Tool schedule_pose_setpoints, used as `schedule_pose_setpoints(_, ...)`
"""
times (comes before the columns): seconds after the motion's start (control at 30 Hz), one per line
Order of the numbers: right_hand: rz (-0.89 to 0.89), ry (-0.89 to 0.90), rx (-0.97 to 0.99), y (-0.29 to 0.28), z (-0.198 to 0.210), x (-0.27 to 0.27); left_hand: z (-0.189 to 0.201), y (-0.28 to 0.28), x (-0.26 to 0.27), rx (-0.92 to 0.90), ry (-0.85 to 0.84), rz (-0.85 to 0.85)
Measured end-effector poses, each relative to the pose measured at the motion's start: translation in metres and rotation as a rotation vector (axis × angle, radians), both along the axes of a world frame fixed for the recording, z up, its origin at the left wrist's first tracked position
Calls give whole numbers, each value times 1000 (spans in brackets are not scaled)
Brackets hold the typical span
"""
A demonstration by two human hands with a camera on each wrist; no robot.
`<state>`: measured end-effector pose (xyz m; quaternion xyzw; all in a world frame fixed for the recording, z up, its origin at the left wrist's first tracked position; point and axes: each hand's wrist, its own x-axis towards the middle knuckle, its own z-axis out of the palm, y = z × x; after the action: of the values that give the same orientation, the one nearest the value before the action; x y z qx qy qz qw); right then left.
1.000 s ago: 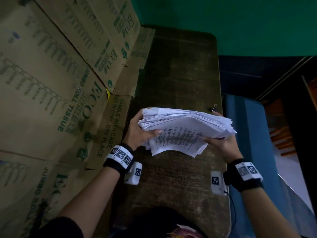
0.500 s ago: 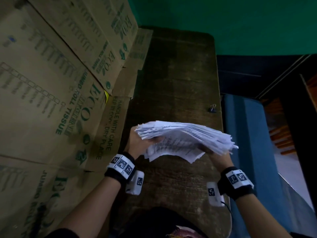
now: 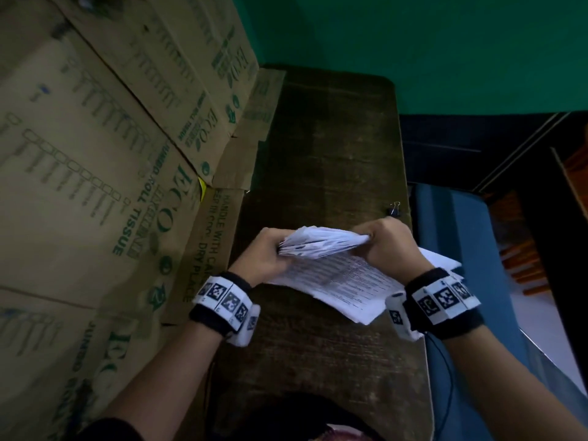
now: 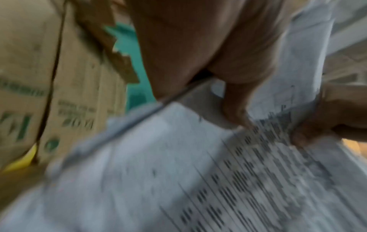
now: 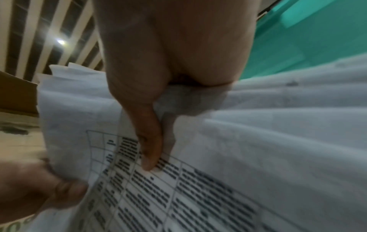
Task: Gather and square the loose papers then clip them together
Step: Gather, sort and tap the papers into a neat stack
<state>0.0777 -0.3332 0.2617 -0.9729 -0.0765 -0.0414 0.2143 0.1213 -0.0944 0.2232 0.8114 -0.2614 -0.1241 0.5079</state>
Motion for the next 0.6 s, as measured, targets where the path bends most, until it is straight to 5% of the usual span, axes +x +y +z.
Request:
schedule_pose_setpoints(0.13, -121, 114, -131, -16, -12, -16, -11, -5, -13, -140, 102, 193)
schedule_pose_setpoints(0.27, -343, 310, -291, -67, -33, -42, -34, 20, -4, -39, 182, 351)
schedule_pose_setpoints(0.43, -511, 302, 839, -97, -65, -68, -40, 43, 2, -73, 323, 434)
schedule_pose_setpoints(0.6, -412, 435, 1233, -57, -88, -81, -48, 39, -9, -134, 457, 583)
